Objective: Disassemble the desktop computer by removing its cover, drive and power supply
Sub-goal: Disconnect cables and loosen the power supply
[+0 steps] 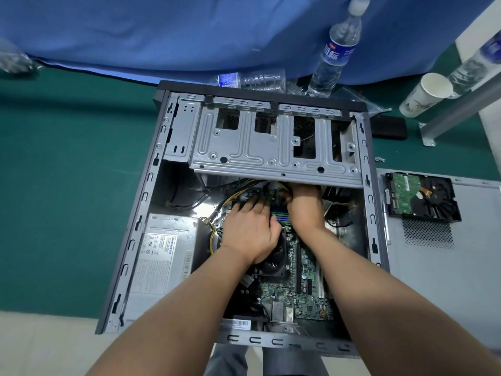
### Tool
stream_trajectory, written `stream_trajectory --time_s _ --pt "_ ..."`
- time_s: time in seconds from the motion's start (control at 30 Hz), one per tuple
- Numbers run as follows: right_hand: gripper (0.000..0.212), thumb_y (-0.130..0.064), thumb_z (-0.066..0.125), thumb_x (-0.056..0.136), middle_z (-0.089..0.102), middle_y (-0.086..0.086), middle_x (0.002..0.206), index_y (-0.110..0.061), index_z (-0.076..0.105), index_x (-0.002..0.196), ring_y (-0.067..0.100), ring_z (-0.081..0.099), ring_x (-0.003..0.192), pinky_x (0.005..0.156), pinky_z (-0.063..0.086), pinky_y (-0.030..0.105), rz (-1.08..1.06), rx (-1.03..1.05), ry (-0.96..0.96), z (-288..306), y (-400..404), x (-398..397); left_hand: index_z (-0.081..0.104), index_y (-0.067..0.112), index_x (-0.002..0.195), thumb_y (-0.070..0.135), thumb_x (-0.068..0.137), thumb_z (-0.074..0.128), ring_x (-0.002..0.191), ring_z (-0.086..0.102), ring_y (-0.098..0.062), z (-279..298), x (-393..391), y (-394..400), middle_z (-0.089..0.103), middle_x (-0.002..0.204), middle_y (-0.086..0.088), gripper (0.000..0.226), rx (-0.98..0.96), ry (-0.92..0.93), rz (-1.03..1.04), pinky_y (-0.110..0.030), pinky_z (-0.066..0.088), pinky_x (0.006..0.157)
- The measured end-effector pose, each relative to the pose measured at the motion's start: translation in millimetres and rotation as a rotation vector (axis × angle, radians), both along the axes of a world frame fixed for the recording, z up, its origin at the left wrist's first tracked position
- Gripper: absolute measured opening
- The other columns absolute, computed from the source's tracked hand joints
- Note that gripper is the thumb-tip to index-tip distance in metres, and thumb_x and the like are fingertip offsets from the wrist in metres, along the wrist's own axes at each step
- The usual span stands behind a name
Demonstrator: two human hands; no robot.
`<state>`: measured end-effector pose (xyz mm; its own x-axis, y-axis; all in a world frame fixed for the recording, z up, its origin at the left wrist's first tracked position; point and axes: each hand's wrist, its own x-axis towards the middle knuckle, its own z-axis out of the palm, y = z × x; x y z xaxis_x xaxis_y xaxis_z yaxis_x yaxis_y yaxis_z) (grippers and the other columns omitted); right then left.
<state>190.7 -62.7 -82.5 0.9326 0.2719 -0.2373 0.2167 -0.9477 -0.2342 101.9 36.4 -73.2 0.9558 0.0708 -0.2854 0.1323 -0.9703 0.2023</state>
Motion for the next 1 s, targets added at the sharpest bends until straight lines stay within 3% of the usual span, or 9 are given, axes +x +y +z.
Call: stream_trajectory --time_s 0.23,0.37,0.53,0.73,1.0 --pt "0.035 -0.006 0.043 0.092 0.059 0.016 0.119 -0.011 0.055 0.124 0.034 0.055 0.107 0.085 0.043 0.032 -0.014 0.045 0.01 1.2 -3.5 2.5 0.047 0.016 0.138 0.038 0.096 0.021 0.136 0.036 -0.015 -0.4 0.4 -0.2 0.049 0.142 0.0 0.054 -0.006 0.0 -0.001 -0.034 0.026 0.111" --pt "0.034 -0.005 0.043 0.091 0.06 0.017 0.112 -0.012 0.055 0.122 0.034 0.057 0.1 0.076 0.043 0.032 -0.028 0.072 0.005 0.8 -2.4 -1.6 0.048 0.015 0.138 0.037 0.097 0.026 0.136 0.036 -0.016 -1.0 -0.2 -0.1 0.05 0.142 -0.001 0.051 -0.006 -0.007 0.01 -0.034 0.026 0.111" --pt "0.03 -0.009 0.045 0.093 0.06 0.016 0.114 -0.01 0.056 0.121 0.033 0.057 0.103 0.079 0.044 0.032 -0.049 0.052 0.005 -2.3 -3.4 2.6 0.045 0.015 0.14 0.037 0.098 0.025 0.138 0.033 -0.016 -2.4 1.1 0.4 0.047 0.145 -0.001 0.052 -0.025 -0.007 0.007 -0.034 0.025 0.113" --pt "0.029 -0.007 0.043 0.093 0.059 0.018 0.11 -0.009 0.056 0.12 0.035 0.057 0.098 0.067 0.035 0.03 -0.034 0.032 0.003 -5.4 -1.9 0.2 0.046 0.015 0.139 0.037 0.097 0.025 0.138 0.034 -0.016 -3.2 -0.2 -0.3 0.047 0.144 -0.001 0.052 -0.016 -0.002 0.009 -0.034 0.025 0.112" --pt "0.03 -0.009 0.044 0.092 0.059 0.018 0.112 -0.011 0.056 0.12 0.036 0.056 0.1 0.072 0.04 0.032 -0.035 0.065 0.03 -5.0 -1.1 3.0 0.045 0.015 0.14 0.037 0.098 0.025 0.139 0.032 -0.016 -1.3 0.8 0.5 0.045 0.146 -0.001 0.051 -0.012 -0.001 0.006 -0.034 0.025 0.112"
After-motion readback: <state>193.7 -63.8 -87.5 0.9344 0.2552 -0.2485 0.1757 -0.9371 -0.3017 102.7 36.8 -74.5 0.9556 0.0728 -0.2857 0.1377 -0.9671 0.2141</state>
